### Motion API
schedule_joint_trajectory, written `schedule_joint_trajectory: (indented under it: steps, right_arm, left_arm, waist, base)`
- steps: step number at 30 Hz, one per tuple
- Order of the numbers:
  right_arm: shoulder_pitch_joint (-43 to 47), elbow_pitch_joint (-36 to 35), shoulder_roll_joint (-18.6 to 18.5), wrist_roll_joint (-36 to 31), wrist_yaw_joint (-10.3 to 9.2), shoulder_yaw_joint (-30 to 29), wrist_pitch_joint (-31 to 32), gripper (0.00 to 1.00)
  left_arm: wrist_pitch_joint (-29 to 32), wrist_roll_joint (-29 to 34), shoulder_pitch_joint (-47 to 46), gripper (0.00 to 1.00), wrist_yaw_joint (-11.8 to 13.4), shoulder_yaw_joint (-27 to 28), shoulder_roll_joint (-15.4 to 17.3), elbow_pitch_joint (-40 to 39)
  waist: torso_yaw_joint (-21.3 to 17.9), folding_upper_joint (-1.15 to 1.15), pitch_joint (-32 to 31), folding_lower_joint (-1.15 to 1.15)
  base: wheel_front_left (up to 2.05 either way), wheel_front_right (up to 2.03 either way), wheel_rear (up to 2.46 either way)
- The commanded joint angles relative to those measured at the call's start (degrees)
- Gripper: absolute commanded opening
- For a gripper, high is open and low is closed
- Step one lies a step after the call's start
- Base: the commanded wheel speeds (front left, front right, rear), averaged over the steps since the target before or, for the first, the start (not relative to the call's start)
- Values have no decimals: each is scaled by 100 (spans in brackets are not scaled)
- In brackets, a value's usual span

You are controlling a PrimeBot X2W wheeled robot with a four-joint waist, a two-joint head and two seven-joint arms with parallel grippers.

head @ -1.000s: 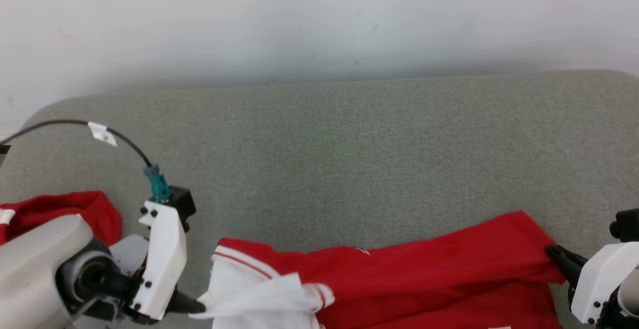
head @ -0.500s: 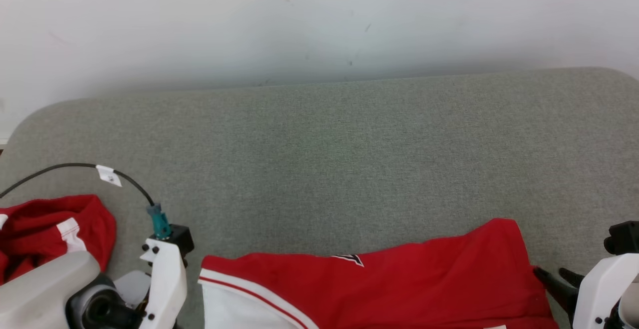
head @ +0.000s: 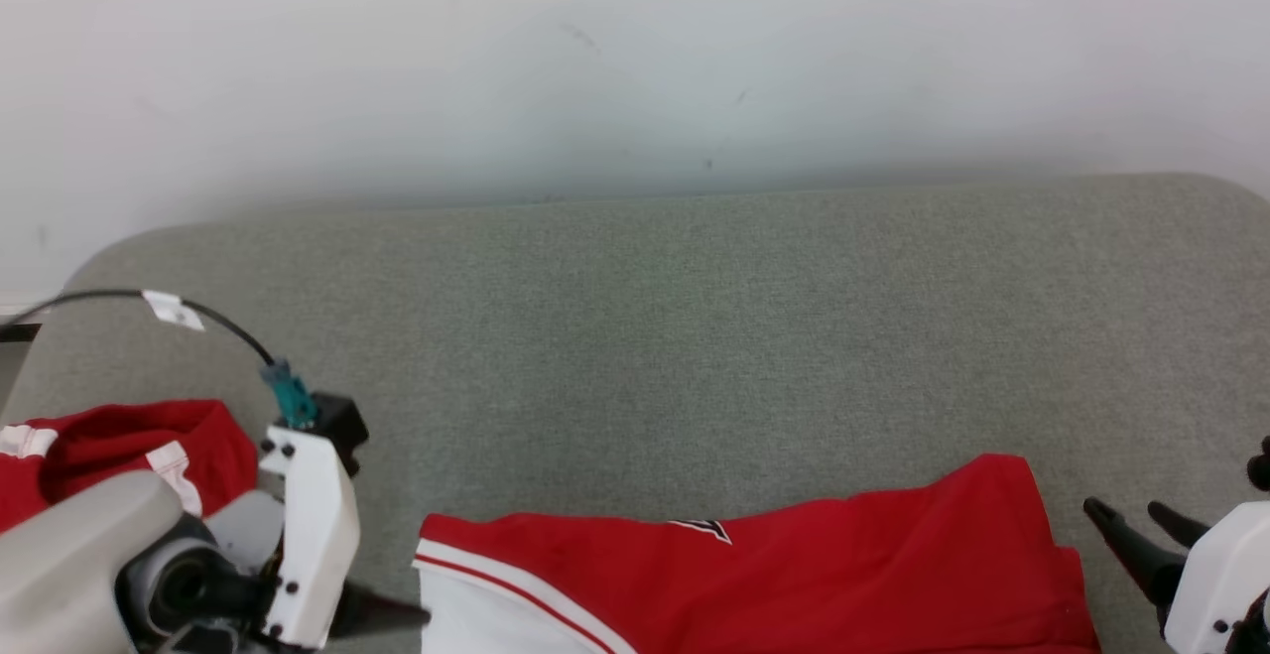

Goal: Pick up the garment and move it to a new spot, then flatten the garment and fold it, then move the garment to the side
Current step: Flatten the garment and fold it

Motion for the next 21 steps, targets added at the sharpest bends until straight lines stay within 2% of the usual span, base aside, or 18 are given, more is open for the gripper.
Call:
schedule_joint_trajectory:
  steps: [1,5,9,14,21]
  right_arm:
    - [46,-117,-24,5,-2,-82,-111,100]
    - [-12,-396,2,11,-2,-248,-430,100]
    - [-106,-780,19,-18,-2,-337,-1038,100]
    - [90,-1132,-36,-92,-1,-297,-1991,100]
    - [571,-1455,300,-75,-1,-432,-3135,100]
  left_arm:
    - [-232,165,-90,100,-45,113,25,-54]
    - [-1075,438,-133,100,-138,397,-9,-108]
    - [-2027,787,-62,100,-79,677,17,-133]
    - [-3308,1046,217,100,270,1059,-4,-218]
    - [-4869,1507,881,100,982,1362,196,-570]
  waist:
    - [36,0,-53,0]
    - [85,0,-140,0]
    - [126,0,-218,0]
    - [203,0,-280,0]
    - [277,0,-271,0]
  base:
    - [0,0,0]
    - [0,0,0]
    - [0,0,0]
    - [0,0,0]
    - [0,0,0]
